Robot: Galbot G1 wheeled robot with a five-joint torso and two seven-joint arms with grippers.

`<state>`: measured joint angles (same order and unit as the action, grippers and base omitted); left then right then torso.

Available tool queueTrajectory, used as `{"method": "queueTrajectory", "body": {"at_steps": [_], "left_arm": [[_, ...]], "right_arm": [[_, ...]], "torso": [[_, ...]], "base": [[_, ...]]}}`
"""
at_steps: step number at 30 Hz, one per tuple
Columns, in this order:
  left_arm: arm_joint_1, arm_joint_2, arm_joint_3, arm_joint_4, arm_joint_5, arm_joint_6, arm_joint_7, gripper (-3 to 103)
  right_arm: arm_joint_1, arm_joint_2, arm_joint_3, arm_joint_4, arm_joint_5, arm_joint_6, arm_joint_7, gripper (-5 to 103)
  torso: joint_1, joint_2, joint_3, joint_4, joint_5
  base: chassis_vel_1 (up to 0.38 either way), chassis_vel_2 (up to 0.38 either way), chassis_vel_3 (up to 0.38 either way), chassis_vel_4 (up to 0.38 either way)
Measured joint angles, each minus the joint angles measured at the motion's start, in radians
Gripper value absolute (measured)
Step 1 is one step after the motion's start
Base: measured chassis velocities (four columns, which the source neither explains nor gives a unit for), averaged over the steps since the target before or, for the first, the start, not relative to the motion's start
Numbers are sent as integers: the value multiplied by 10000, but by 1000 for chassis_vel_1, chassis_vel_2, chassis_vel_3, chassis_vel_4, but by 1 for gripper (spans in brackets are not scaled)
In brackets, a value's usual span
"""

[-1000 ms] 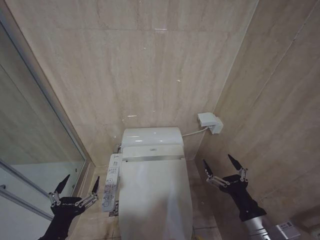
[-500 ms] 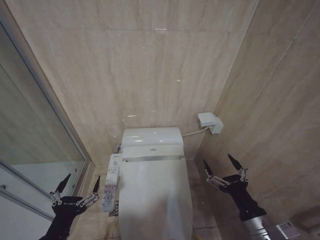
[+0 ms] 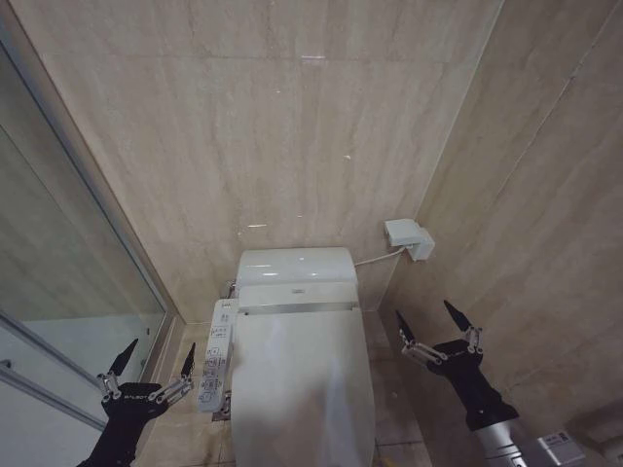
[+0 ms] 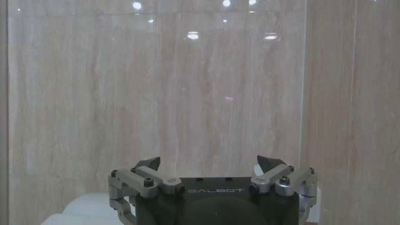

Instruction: Open the toilet lid, clean the toilet bowl with a toilet brush, close the toilet lid, and flush.

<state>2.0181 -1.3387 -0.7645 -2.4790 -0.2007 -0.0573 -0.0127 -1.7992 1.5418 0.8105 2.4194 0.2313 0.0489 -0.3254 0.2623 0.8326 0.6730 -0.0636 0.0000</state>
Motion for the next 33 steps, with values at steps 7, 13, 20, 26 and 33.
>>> {"method": "queueTrajectory", "body": {"at_steps": [7,13,20,26,33], "left_arm": [[0,0,1,1,0,6,-1,100],[0,0,0,1,-1,7,-1,100],[0,0,0,2,-3,7,-1,100],[-1,0,0,1,-6,7,-2,100],[-1,0,0,1,-7,7,-2,100]], "right_arm": [[0,0,0,0,0,0,0,100],[0,0,0,0,0,0,0,100],[0,0,0,0,0,0,0,100],[0,0,0,0,0,0,0,100],[0,1,0,0,0,0,0,100]], "torso": [[0,0,0,0,0],[0,0,0,0,0],[1,0,0,0,0],[2,-1,1,1,0],[-3,1,-1,-1,0]], "base": [[0,0,0,0],[0,0,0,0],[0,0,0,0],[62,-59,-45,67],[147,-145,-145,136]]}}
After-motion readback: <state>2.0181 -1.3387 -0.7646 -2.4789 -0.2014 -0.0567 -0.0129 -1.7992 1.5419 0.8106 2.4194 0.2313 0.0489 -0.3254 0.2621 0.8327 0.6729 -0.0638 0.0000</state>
